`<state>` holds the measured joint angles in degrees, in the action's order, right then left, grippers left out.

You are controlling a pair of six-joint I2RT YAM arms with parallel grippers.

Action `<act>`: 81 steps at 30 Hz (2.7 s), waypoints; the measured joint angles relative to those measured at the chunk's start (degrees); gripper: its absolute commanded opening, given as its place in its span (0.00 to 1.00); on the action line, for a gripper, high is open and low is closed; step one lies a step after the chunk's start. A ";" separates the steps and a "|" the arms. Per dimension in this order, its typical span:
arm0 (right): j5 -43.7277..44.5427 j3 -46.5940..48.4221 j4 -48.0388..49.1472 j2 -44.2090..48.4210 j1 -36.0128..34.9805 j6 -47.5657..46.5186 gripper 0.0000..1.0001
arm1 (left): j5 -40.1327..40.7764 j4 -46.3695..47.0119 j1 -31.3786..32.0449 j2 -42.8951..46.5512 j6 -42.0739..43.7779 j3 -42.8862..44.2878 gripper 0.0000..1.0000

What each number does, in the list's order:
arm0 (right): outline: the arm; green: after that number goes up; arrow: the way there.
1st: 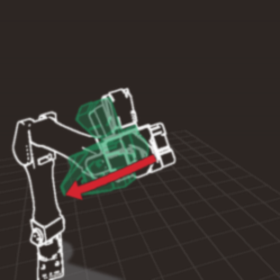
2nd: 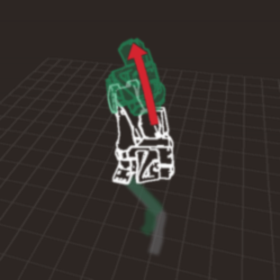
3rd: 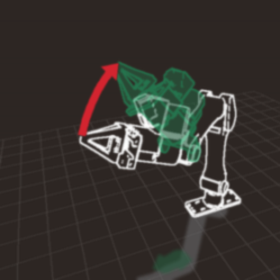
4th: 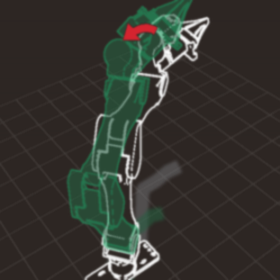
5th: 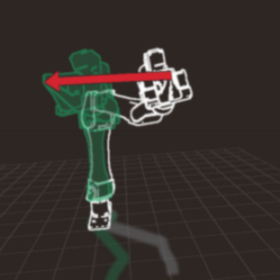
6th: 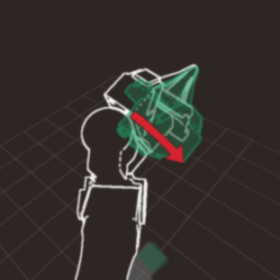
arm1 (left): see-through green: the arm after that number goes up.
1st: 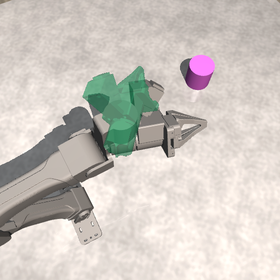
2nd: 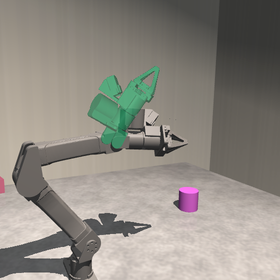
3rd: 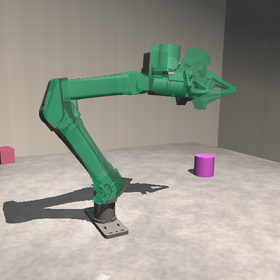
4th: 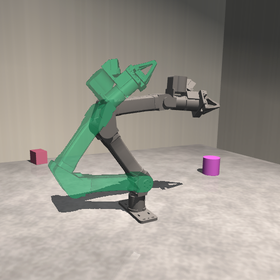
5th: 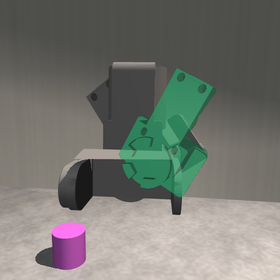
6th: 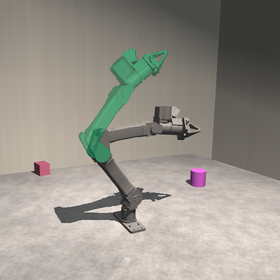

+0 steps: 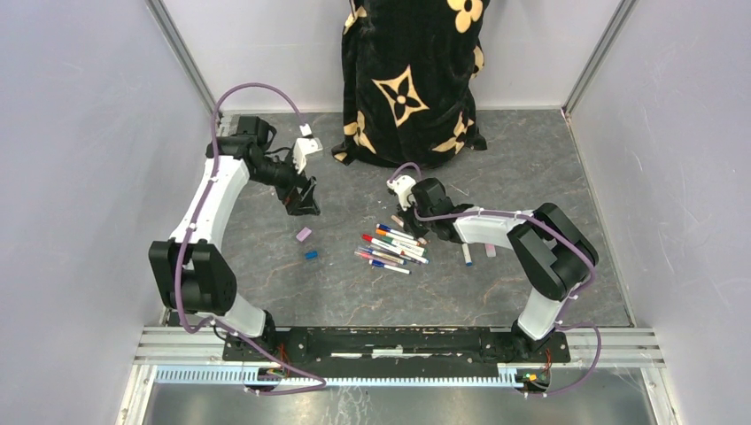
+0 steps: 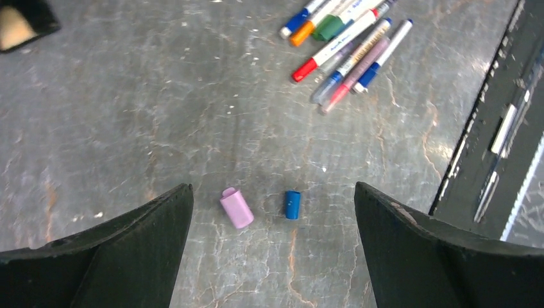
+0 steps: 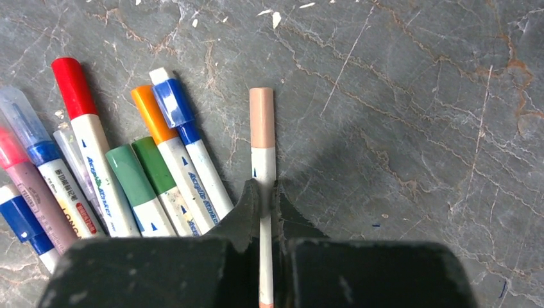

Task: Open the pen caps

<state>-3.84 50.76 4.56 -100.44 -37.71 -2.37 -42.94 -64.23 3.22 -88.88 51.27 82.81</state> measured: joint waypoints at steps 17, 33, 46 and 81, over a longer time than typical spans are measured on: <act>-30.84 15.21 -12.35 5.79 0.11 5.68 0.00 | -3.98 -3.19 13.49 2.91 17.22 -6.08 0.99; -53.22 14.99 -3.74 1.16 0.07 19.12 0.00 | -3.96 -3.58 21.20 3.21 20.39 -6.27 0.42; -57.22 14.99 -3.74 0.94 -0.07 20.76 0.00 | 2.27 -3.04 24.24 3.23 21.44 -8.48 0.11; -48.46 8.46 -16.41 0.83 4.74 12.13 0.00 | 12.85 1.40 10.99 3.74 27.74 -10.78 0.02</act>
<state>-52.29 59.22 -11.86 -99.61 -32.97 9.76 -30.09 -62.83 14.22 -85.14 79.00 72.03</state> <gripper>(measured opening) 0.115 0.193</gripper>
